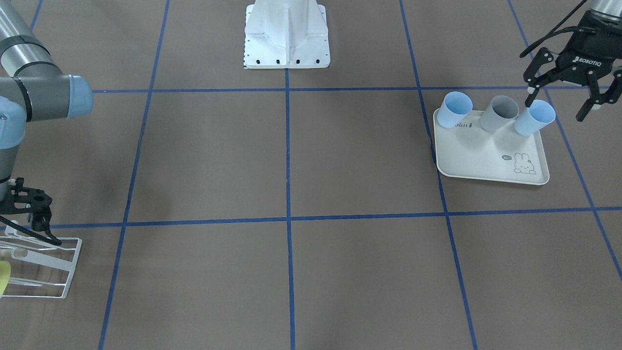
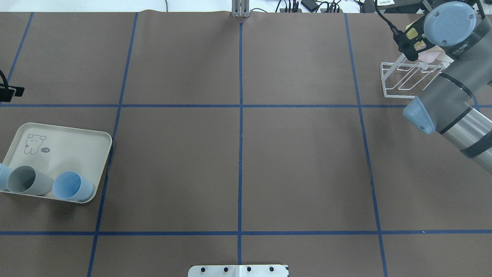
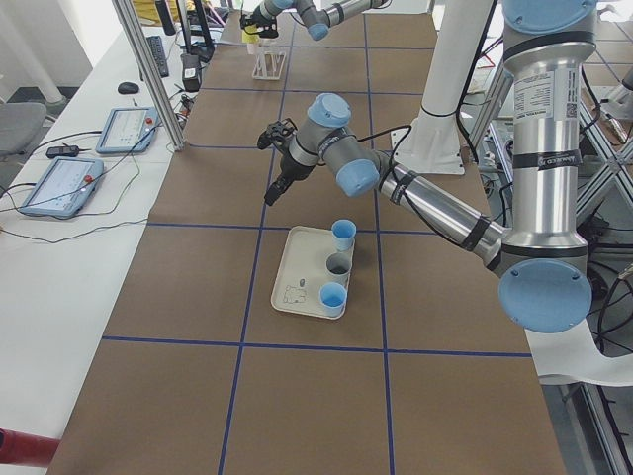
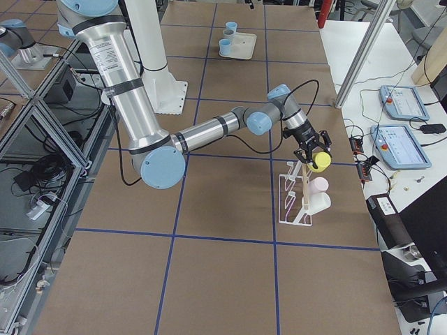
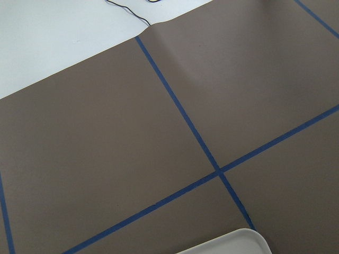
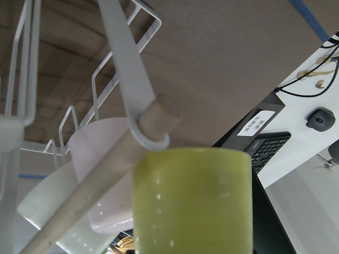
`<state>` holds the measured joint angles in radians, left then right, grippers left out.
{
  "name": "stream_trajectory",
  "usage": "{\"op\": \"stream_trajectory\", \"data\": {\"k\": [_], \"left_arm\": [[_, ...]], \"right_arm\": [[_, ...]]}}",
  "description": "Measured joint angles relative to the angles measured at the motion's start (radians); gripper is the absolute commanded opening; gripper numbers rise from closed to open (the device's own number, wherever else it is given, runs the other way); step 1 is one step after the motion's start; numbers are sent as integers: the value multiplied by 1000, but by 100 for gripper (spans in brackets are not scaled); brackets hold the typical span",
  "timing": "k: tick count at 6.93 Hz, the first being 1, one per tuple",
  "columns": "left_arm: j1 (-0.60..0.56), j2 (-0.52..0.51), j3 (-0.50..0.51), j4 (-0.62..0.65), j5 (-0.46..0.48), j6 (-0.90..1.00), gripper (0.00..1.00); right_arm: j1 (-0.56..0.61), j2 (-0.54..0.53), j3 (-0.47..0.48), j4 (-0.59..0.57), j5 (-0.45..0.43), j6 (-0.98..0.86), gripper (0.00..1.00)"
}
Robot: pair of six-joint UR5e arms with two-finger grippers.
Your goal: Transfer IKEA cup to right arm and place on rack
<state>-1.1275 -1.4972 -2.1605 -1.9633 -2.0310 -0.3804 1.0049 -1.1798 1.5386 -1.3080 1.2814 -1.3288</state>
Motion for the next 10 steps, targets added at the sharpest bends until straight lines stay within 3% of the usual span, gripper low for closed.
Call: {"op": "stream_trajectory", "data": {"k": [3,7,8,10], "left_arm": [[0,0,1,0,0,0,100],[0,0,1,0,0,0,100],[0,0,5,0,0,0,100],[0,2,33,-34,1,-6,100]], "right_arm": [[-13,3,-8,1,-26,-1,98],[-14,35,0,-1,-14,37,99],[-13,53,8,-2,26,107,99],[-13,59,82,-4,195,361,99]]}}
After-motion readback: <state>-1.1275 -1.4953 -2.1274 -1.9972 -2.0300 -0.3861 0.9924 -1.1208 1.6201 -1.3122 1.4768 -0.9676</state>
